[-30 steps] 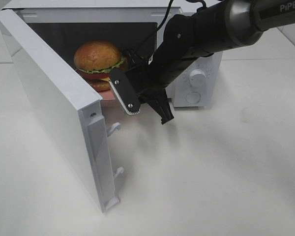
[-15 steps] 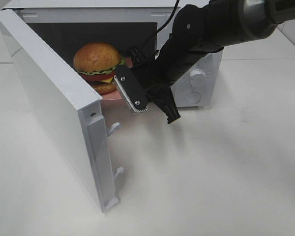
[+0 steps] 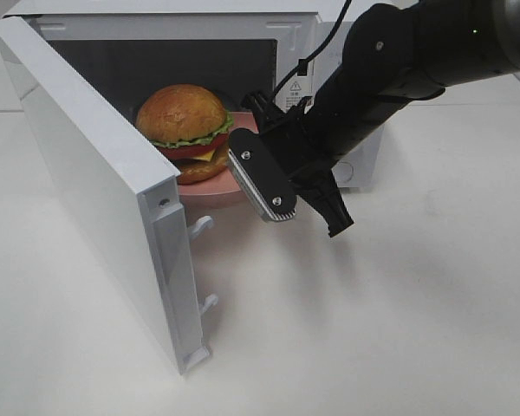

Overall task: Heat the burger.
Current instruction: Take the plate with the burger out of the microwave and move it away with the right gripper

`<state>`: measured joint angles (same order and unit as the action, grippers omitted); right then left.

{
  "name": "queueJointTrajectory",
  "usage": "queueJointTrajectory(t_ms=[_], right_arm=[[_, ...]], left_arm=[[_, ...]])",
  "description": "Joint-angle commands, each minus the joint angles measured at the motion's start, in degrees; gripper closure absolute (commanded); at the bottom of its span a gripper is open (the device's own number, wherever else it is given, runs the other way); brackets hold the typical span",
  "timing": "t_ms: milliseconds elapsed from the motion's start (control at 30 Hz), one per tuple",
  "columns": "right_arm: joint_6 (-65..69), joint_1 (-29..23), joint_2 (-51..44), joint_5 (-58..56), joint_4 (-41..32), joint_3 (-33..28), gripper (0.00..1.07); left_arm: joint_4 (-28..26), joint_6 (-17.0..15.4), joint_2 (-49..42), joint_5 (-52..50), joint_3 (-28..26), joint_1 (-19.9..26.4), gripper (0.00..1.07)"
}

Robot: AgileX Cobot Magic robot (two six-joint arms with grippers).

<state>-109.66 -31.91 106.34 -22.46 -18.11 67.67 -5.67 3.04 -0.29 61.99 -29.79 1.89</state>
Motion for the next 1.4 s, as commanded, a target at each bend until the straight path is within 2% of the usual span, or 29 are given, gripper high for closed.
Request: queueJointTrajectory(t_ms=[33, 1033, 1267, 1400], right_arm=[[0.9, 1.0, -4.5, 4.9, -0.6, -2.7, 1.07], [4.8, 1.0, -27.3, 6.5, 0.1, -25.4, 1.07], [10.5, 1.0, -36.8, 6.5, 3.7, -32.5, 1.07], [13.2, 1.0, -40.0, 5.9, 5.7, -34.5, 1.07]], left_arm=[[-0.1, 0.1, -0.9, -0.7, 0.2, 0.0, 0.08], [-0.1, 0.1, -0.9, -0.7, 0.2, 0.0, 0.08], [-0.1, 0.1, -0.9, -0.7, 0.2, 0.0, 0.08], [-0.1, 0.1, -0.9, -0.7, 0.2, 0.0, 0.08]])
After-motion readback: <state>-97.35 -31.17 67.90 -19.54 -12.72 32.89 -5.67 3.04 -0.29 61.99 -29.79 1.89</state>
